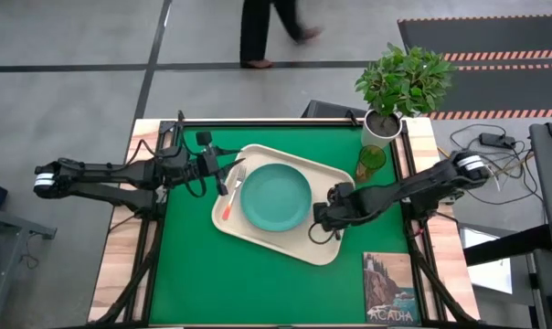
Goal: Pick and place plate/cup/fork/spoon on tray
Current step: Put the black spoon on the white tray to the right of the green plate
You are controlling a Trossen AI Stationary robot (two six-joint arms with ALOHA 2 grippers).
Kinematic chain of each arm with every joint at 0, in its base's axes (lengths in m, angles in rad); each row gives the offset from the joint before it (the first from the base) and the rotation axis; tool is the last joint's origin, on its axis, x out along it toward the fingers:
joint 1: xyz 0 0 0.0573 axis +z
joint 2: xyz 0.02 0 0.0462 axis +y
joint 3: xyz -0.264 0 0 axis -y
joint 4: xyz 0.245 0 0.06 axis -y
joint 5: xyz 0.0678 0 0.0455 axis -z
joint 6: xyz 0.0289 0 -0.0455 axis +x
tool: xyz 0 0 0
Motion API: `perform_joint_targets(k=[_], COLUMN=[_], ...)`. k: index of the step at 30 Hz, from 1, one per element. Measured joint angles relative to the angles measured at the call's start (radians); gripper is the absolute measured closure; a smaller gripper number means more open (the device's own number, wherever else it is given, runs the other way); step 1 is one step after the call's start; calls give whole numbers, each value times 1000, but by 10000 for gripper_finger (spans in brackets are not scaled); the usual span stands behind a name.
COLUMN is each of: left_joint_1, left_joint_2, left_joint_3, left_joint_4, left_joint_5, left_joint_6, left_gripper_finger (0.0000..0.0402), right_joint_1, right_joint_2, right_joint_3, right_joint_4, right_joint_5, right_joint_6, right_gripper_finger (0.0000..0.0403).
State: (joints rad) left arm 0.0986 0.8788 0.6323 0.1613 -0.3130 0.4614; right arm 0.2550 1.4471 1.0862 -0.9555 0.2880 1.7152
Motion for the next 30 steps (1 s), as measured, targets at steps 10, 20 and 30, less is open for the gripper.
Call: perform_joint_targets(k=[10,20,30], left_joint_1=[0,-1,-1], left_joint_2=[-78,-169,-244], left_joint_3=[-1,-1,-1], left_joint_4=[-109,-218,-243], left_joint_5=[-90,-89,-89], left_joint_6=[0,-11,-39], left_gripper_finger=[320,320,320], right_joint_1=[-4,-7,-7], right_joint_2=[234,289,289], right_joint_3=[111,123,117], right_joint_4=[25,34,49], right_joint_5=[50,53,73], right_joint_6=[161,288,319], right_gripper_finger=[394,393,326])
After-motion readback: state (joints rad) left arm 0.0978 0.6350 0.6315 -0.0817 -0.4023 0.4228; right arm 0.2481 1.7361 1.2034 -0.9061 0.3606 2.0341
